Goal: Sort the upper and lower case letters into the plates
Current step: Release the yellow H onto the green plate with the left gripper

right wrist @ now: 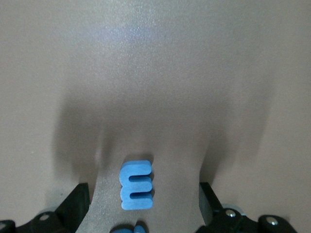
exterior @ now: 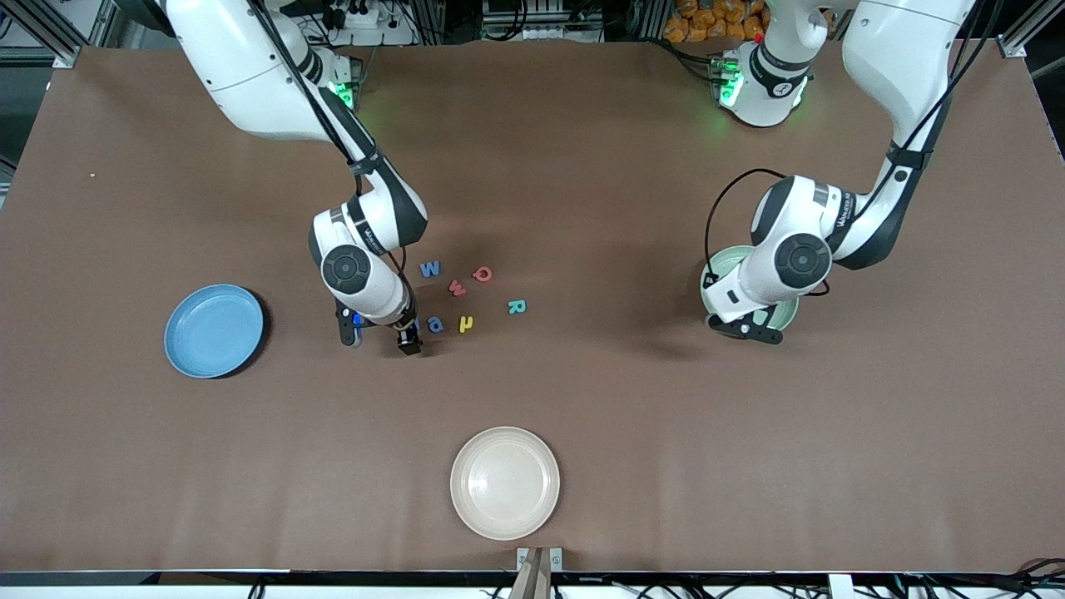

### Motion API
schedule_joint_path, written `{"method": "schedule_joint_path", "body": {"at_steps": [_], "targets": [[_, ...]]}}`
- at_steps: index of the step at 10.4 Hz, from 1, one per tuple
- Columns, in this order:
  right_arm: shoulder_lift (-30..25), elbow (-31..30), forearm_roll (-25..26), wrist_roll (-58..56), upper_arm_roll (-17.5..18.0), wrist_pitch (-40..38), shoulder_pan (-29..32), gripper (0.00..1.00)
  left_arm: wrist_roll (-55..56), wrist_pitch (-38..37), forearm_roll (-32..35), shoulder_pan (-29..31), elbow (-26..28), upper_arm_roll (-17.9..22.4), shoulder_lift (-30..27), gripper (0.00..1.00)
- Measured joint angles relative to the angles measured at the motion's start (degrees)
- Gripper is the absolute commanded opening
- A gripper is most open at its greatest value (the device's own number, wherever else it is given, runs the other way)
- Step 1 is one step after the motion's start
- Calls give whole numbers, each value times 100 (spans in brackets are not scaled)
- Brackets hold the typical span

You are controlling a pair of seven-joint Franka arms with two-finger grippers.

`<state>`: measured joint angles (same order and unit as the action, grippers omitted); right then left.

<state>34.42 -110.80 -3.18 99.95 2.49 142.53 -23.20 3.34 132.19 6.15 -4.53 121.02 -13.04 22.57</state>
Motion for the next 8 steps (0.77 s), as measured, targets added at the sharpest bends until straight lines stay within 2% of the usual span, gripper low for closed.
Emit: {"method": "schedule_joint_path", "body": {"at_steps": [1,3,5,8], "targets": [[0,0,1,0,-4,-5,0,100,-222,470,-1,47,337,5,4,100],[0,0,3,0,-6,-7,0,100,-381,821,-1,56,623,8,2,100],[-1,0,4,0,-9,4,0,100,-231,823,-32,55,607,2,-12,100],[-2,0,5,0,-9,23,-3,100,571,264,-89,-76,230,-177,-93,100]]}}
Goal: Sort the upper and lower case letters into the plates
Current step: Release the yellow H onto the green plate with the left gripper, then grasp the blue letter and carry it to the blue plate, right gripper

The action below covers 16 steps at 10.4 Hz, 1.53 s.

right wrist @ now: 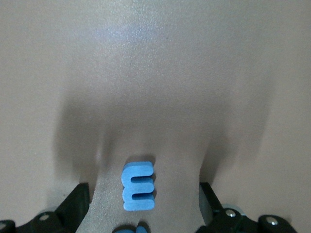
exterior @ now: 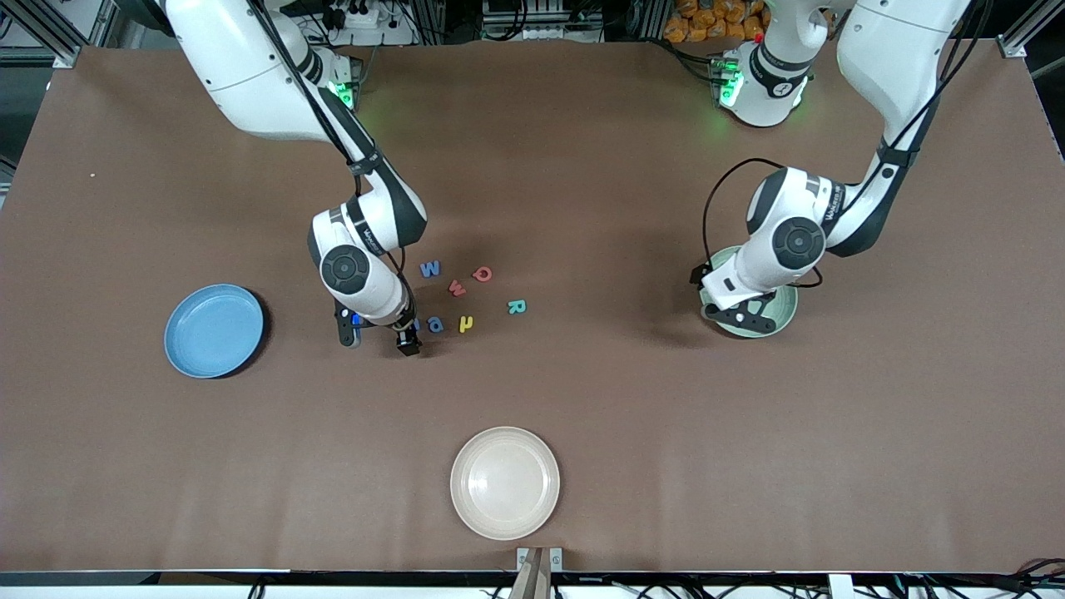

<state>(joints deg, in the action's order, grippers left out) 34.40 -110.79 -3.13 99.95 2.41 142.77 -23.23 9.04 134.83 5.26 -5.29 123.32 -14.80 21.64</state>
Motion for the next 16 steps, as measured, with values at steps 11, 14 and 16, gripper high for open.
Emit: {"method": "schedule_joint_path", "body": {"at_steps": [11,14,16], "targets": [[-75,-113,2,24,-27,339,-31,0,3918,-325,-9,-2112,-2605,-420,1219,100],[-112,-118,1,40,-56,348,-38,0,4891,99,988,-2565,-3207,-399,1845,100],[-122,-119,233,47,-208,347,-44,0,5189,179,1241,-2792,-3428,-336,2169,100]]}}
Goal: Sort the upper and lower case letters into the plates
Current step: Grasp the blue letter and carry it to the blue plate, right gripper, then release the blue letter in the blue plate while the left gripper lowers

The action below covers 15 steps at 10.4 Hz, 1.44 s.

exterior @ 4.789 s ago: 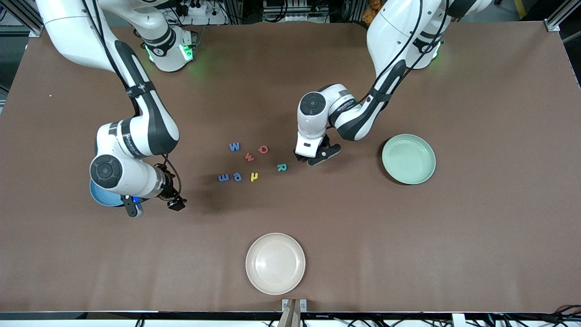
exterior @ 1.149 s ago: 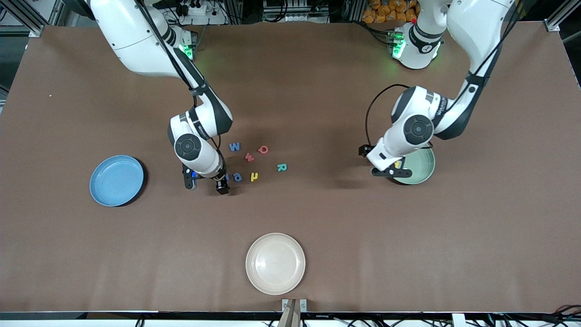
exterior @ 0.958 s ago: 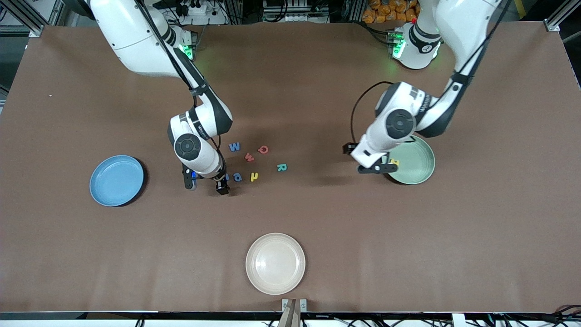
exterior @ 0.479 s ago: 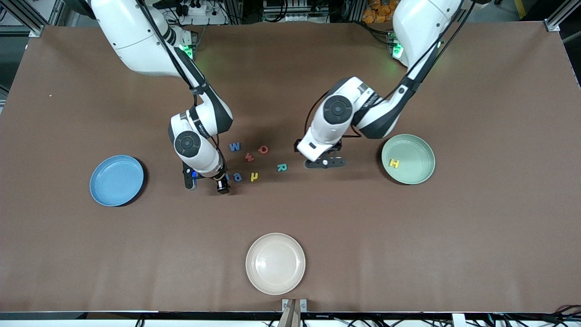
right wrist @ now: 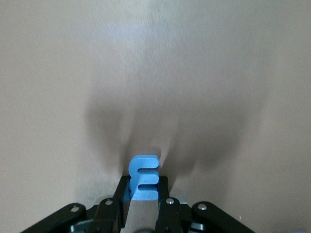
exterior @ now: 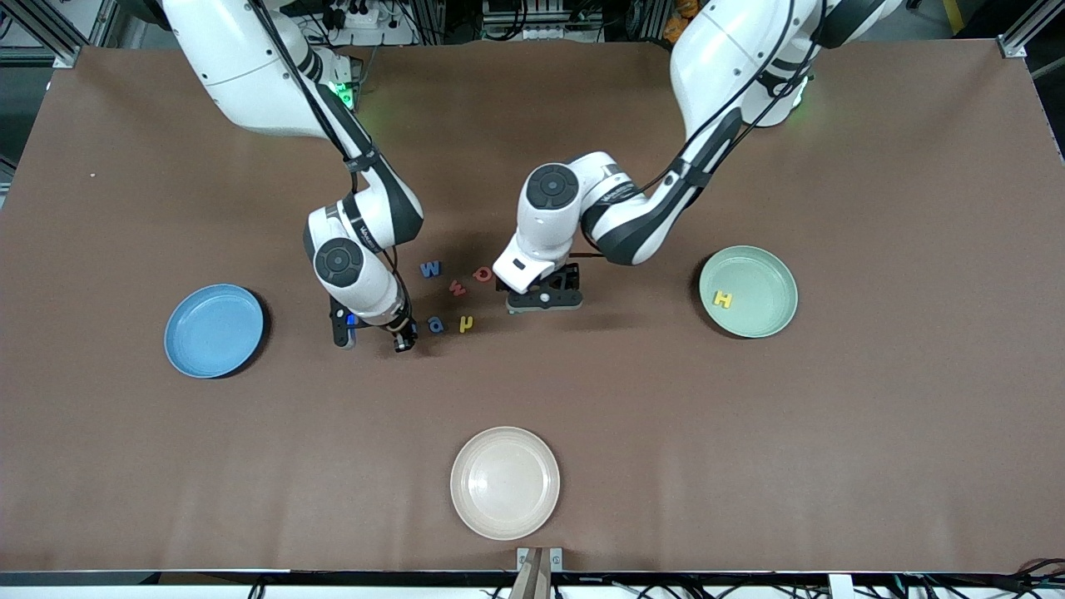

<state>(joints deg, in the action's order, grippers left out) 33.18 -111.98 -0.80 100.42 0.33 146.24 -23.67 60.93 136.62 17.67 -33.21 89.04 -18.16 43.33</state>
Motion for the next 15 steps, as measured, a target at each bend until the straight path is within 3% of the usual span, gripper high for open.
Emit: {"method": "schedule_joint_path", "body": {"at_steps": [4,7,11,12,13,14,15], "targets": [[-400,64,231,-1032,-394,-516,279,0,943,20,102,-236,-412,187,362,100],[-867,96,239,-2528,-427,-1371,1143,0,1652,28,102,-275,-517,244,664,100],[-976,108,261,-4735,-463,-2089,2281,0,2025,75,103,-419,-646,285,875,100],[-990,121,270,-5294,-480,-2182,2582,13,2026,75,103,-427,-653,295,879,100],[-1011,152,270,-5772,-489,-2303,2874,52,2027,75,103,-429,-659,302,881,100],[-1024,197,270,-6059,-492,-2420,3098,100,2027,75,103,-431,-673,308,886,100],[-1026,216,267,-6137,-491,-2458,3193,100,2031,75,103,-431,-689,311,898,100]]}}
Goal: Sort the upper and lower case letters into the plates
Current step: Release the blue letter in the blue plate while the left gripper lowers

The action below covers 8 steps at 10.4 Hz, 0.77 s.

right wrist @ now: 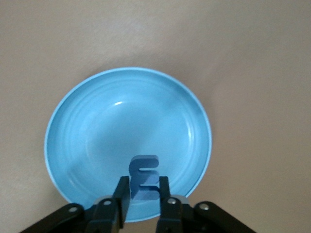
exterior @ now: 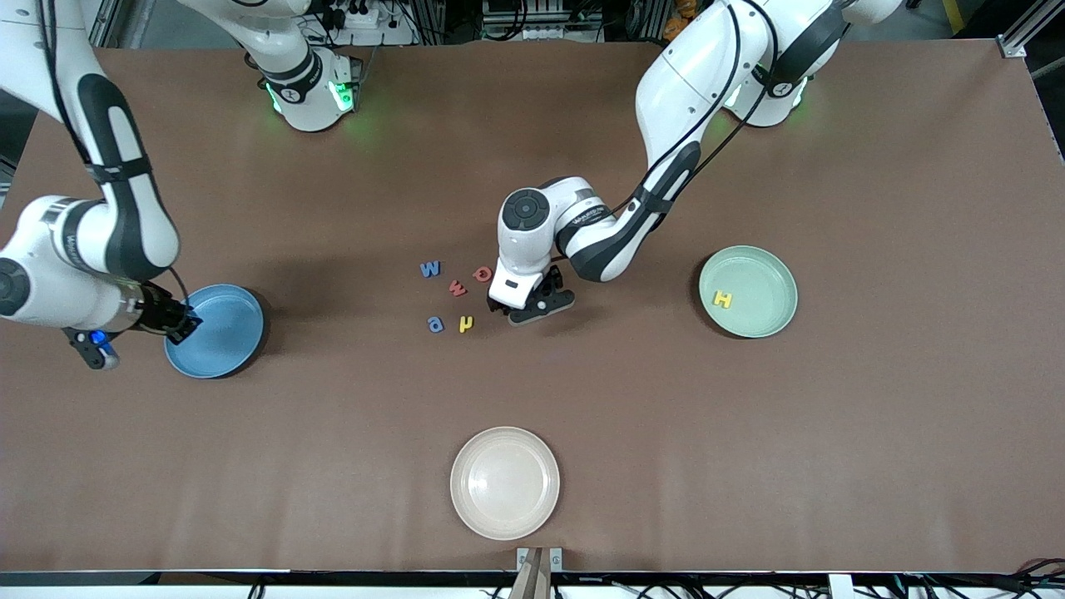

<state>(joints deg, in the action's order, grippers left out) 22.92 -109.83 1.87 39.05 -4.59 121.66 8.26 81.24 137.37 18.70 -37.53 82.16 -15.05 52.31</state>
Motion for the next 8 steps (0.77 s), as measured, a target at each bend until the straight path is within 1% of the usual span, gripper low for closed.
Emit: {"method": "schedule_joint_path", "body": {"at_steps": [1,2,3,8], "targets": [[0,1,0,0,13,-21,1,100,12,0,0,0,-11,2,6,89],[0,1,0,1,35,-40,-19,100,22,-1,0,0,-16,3,8,61],[0,1,-1,2,43,-50,-38,100,24,-18,0,0,-33,5,8,45],[0,0,-1,1,51,-64,-47,100,45,-29,0,-8,-114,4,7,45]]}}
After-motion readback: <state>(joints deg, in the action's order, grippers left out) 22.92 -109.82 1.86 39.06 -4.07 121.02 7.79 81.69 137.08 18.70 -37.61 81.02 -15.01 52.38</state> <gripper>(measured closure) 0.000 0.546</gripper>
